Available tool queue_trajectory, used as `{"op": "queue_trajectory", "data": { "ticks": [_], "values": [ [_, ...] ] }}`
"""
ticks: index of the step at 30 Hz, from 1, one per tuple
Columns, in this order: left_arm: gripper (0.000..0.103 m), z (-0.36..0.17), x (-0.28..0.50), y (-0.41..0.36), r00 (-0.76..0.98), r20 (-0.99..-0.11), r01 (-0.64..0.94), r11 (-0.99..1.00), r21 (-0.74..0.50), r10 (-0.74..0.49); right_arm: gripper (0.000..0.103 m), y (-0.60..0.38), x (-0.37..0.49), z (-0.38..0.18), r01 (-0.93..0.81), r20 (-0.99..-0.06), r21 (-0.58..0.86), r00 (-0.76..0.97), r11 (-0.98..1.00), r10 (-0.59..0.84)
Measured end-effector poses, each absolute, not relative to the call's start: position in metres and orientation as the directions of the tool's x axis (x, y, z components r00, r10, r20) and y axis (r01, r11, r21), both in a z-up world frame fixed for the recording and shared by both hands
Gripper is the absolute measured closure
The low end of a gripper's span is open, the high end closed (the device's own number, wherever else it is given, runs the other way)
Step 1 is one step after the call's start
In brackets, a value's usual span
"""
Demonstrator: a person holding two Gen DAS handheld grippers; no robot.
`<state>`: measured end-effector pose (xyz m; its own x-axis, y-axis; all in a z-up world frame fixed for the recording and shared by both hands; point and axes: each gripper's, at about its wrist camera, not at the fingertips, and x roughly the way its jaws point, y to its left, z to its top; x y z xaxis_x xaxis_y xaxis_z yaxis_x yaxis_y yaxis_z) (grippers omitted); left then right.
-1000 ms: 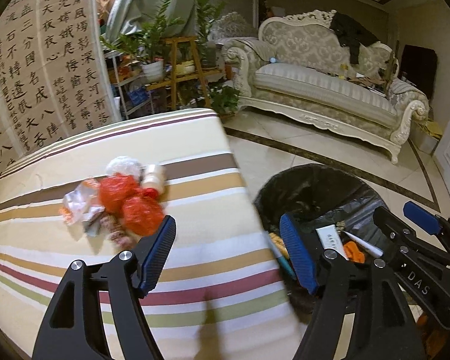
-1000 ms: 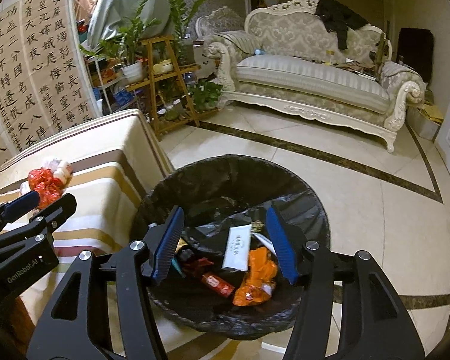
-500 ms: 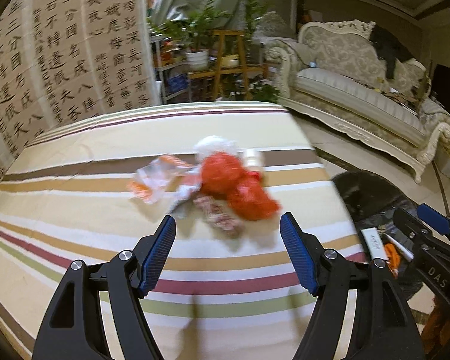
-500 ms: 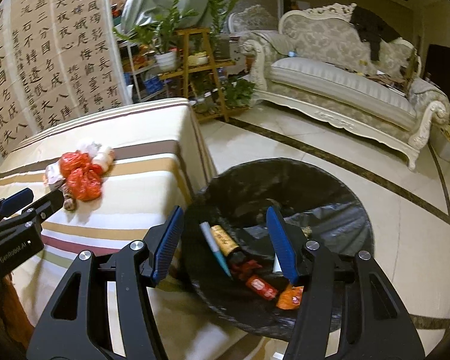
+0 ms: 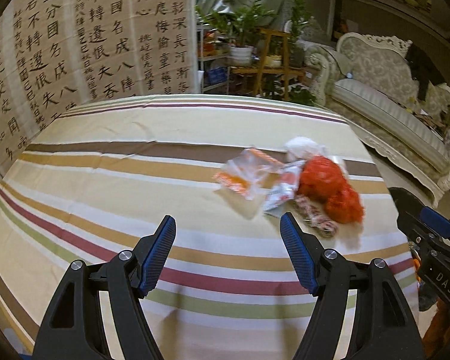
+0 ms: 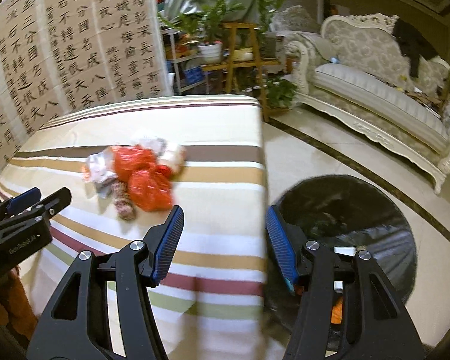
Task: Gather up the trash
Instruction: 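Grasp the red plastic bag with the right tool while the left tool grasps the checked ribbon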
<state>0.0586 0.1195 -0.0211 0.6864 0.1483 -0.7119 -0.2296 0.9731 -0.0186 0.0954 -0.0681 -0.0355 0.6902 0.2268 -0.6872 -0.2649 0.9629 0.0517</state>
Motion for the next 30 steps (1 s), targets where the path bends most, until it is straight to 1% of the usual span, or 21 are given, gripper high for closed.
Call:
{"op": "queue_trajectory", "data": {
  "ticks": [11, 14, 16, 17, 18, 23, 30],
  "values": [
    [0.033, -0.024, 0.056, 0.159, 0.673, -0.716, -0.305, 0.951, -0.042, 0.185, 0.047, -0.007, 0.115, -0.04, -0.371, -0.714, 0.052, 0.635, 0.927, 0.295],
    [0.033, -0.025, 0.054, 0.163, 0.67, -0.72, -0.309, 0.95, -0.049, 0.181, 0.05, 0.002, 0.121, -0.044, -0.382, -0.728, 0.043, 0.621, 0.923, 0.291],
    [0.033, -0.026, 0.055, 0.163, 0.67, -0.722, -0.304, 0.951, -0.053, 0.174, 0.058, 0.007, 0.124, -0.047, -0.389, -0.738, 0.039, 0.61, 0.921, 0.289],
    [0.033, -0.025, 0.056, 0.162, 0.67, -0.722, -0.304, 0.951, -0.054, 0.173, 0.066, 0.008, 0.124, -0.049, -0.392, -0.744, 0.039, 0.603, 0.919, 0.289],
    [0.033, -0.026, 0.056, 0.162, 0.67, -0.723, -0.302, 0.952, -0.057, 0.169, 0.071, 0.01, 0.125, -0.051, -0.397, -0.75, 0.036, 0.596, 0.917, 0.287],
    [0.033, -0.026, 0.058, 0.156, 0.671, -0.727, -0.282, 0.957, -0.068, 0.146, 0.077, 0.012, 0.12, -0.05, -0.404, -0.746, 0.031, 0.599, 0.914, 0.29],
    [0.033, -0.026, 0.061, 0.138, 0.674, -0.729, -0.24, 0.969, -0.066, 0.117, 0.078, -0.004, 0.107, -0.044, -0.384, -0.732, 0.042, 0.616, 0.922, 0.29]
  ]
}}
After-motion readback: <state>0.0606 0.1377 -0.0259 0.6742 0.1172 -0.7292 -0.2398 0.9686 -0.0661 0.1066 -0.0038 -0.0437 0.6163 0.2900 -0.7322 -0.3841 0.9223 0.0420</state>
